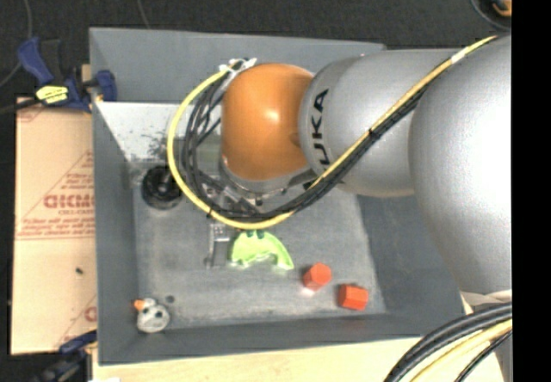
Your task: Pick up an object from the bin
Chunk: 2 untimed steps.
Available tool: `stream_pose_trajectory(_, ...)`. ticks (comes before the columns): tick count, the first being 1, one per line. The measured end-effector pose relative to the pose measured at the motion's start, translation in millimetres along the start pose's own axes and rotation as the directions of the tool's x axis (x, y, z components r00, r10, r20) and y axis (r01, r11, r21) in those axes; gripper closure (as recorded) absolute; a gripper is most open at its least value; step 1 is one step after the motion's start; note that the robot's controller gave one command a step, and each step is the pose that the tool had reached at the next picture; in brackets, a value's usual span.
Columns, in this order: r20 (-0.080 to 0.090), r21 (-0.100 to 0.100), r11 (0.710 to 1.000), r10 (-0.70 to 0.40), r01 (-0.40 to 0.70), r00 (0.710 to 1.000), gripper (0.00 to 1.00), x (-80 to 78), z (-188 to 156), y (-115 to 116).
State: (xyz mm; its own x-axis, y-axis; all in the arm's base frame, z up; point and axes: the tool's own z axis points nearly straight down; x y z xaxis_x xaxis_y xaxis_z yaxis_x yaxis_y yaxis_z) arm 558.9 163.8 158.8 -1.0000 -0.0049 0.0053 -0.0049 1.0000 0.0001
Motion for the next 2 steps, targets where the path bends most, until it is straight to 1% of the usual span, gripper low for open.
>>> stream_pose_trajectory(1,0.008,-0.002,1.000,0.005,-0.005,1.000,0.00,-1.9,-4.9,-0.8)
stream_pose_trajectory(2,0.007,-0.001,0.990,-0.139,0.139,0.990,0.00,-0.3,23.7,-43.8)
